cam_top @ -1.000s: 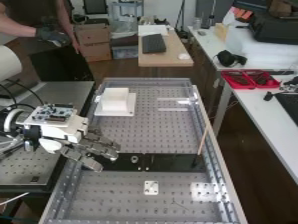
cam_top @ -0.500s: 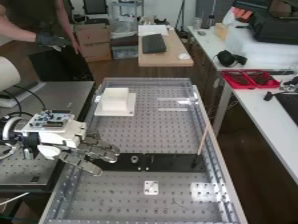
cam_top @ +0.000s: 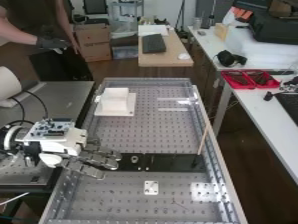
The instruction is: Grab the smaller nut and place it in the white container
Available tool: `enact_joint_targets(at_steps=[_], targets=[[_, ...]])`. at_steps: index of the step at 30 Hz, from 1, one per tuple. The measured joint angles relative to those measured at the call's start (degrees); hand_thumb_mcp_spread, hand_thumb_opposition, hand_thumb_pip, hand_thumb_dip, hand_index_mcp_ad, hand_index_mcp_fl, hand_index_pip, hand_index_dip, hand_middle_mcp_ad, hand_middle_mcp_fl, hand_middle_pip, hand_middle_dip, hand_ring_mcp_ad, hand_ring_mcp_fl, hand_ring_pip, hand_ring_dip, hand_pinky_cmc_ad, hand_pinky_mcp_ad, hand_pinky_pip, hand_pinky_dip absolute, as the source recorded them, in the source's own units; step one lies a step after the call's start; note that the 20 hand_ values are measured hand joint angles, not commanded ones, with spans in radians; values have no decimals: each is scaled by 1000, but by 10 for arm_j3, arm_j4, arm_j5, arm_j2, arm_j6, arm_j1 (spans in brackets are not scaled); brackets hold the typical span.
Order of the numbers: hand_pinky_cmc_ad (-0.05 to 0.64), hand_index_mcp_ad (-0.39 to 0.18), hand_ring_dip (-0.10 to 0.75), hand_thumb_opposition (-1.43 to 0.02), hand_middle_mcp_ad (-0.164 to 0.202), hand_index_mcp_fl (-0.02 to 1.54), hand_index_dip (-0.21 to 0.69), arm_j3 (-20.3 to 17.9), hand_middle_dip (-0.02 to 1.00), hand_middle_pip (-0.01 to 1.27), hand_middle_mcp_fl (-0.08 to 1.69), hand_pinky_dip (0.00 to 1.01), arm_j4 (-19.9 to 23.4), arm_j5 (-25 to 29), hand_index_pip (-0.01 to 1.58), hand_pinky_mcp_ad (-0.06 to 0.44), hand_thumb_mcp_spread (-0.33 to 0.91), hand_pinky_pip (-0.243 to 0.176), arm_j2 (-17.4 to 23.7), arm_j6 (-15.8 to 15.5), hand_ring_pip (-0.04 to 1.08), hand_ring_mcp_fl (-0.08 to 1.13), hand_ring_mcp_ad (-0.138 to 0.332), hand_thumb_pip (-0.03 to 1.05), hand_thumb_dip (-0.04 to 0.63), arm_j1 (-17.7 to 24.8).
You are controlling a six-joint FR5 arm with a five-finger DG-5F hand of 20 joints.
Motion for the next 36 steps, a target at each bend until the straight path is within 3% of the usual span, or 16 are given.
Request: enact_joint_targets(at_steps=[2,19,36], targets=[[318,-113,93,-859,35,-10,312,0,239,133,75,178,5,-2,1532,180,452,-33,-2,1,96,0,133,730,286,-1],[305,-113,89,-859,37,-10,290,17,239,138,38,176,-14,-26,1536,180,456,-42,-9,-35,94,0,129,756,284,-7],[305,-113,89,-843,33,-10,274,22,239,134,38,176,-14,-27,1550,180,464,-42,-22,-39,98,0,129,815,291,-10]])
